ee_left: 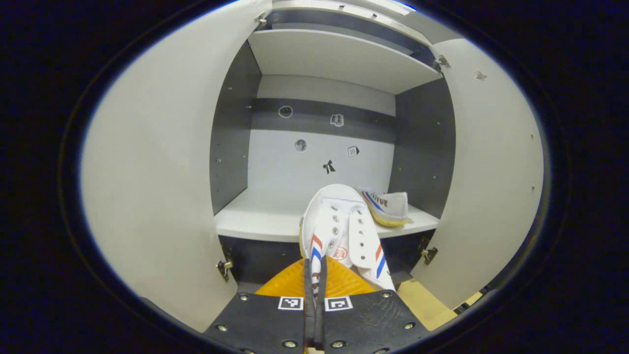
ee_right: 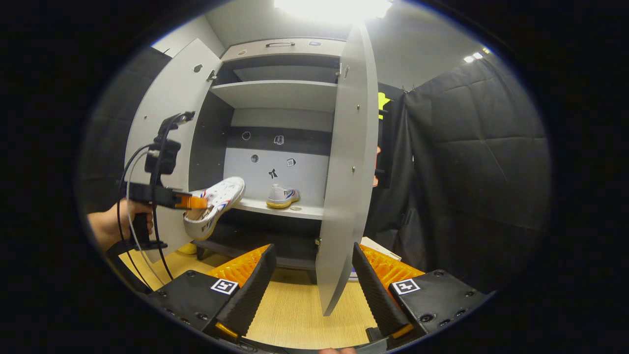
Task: Grab one shoe with the right hand and put it into the shoe cabinet, grab the other shoe with the left hand and put it into the shoe cabinet; then close the right door with the right hand and the left door with the left hand.
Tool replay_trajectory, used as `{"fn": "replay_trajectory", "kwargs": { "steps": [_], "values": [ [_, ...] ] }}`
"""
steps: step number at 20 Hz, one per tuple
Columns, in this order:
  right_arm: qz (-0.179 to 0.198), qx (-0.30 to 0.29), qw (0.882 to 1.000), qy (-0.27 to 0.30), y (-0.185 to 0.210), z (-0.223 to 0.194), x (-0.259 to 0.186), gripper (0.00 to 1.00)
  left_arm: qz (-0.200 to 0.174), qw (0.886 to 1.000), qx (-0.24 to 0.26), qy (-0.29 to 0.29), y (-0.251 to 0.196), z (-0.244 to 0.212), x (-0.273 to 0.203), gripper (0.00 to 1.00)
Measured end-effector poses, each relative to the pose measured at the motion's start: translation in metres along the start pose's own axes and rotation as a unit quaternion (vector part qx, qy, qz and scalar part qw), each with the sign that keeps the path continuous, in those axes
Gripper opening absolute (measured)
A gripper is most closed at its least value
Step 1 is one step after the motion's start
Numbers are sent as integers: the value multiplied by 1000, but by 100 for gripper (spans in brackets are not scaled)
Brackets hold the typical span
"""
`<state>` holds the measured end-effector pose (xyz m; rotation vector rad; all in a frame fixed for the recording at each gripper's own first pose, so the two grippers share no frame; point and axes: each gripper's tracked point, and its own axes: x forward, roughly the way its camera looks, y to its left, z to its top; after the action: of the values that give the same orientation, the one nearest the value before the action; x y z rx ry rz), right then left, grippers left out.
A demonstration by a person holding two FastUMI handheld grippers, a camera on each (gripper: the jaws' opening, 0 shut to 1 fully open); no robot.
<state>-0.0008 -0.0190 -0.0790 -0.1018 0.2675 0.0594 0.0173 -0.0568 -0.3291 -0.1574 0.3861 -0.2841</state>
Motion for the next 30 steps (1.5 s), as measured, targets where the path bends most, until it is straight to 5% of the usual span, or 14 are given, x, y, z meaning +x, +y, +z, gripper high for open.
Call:
{"fn": "replay_trajectory", "kwargs": {
  "steps": [9,22,24,28,30],
  "values": [
    [-8,17,1000,19,-7,-16,-2,97,20,999,-4,-36,0,-2,2,0],
    [-32,12,999,33,-30,-21,-2,98,45,997,-61,31,-3,-5,2,2],
    [-31,11,999,25,-31,-15,0,97,50,997,-57,-2,1,11,-2,8],
    [-26,20,999,11,-36,-3,2,98,44,998,-20,-35,-4,27,-17,95],
    [-25,31,999,-7,-39,9,1,97,35,998,13,-58,-13,41,-42,95]
  ]
}}
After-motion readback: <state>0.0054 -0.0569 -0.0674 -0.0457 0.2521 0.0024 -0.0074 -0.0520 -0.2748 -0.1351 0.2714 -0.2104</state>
